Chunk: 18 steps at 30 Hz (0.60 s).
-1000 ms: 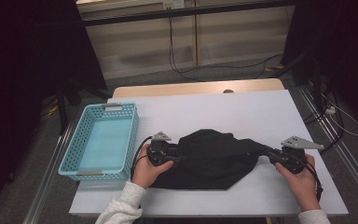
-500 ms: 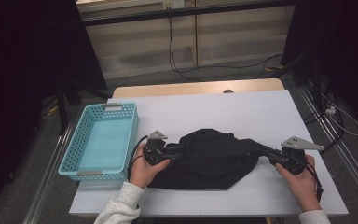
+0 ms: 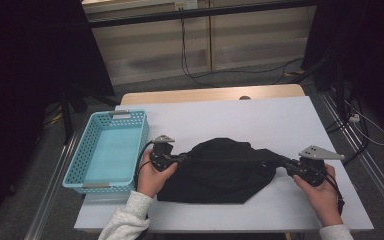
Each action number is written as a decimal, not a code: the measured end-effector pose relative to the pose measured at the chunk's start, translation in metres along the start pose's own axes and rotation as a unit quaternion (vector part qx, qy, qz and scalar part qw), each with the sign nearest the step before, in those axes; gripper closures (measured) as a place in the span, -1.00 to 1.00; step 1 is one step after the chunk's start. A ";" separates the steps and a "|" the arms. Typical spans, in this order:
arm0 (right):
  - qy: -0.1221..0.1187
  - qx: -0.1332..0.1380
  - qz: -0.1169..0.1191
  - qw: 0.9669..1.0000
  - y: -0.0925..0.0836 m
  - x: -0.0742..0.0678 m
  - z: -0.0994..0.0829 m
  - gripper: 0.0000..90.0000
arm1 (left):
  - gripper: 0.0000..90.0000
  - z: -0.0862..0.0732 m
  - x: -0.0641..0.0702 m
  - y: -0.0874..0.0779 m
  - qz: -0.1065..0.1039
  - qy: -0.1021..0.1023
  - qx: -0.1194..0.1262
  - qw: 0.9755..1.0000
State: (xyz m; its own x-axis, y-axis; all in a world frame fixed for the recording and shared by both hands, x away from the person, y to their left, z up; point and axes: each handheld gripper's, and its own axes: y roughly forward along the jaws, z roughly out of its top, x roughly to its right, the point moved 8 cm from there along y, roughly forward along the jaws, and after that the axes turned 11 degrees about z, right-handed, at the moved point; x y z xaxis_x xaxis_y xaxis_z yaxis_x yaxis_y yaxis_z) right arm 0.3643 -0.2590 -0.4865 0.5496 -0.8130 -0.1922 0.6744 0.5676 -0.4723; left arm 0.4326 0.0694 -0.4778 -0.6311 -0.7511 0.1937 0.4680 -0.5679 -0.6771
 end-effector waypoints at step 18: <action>-0.034 0.000 0.001 0.999 -0.006 0.003 0.046 0.92 | 0.87 0.043 -0.014 -0.023 0.005 -0.033 0.009 0.999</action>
State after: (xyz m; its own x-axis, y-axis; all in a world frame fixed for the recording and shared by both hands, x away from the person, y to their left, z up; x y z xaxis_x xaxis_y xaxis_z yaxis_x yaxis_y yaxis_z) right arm 0.3846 -0.2591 -0.4450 0.5839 -0.8007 -0.1341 0.6726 0.5696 -0.4724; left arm 0.4576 0.0788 -0.4345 -0.5846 -0.7771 0.2331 0.4855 -0.5652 -0.6669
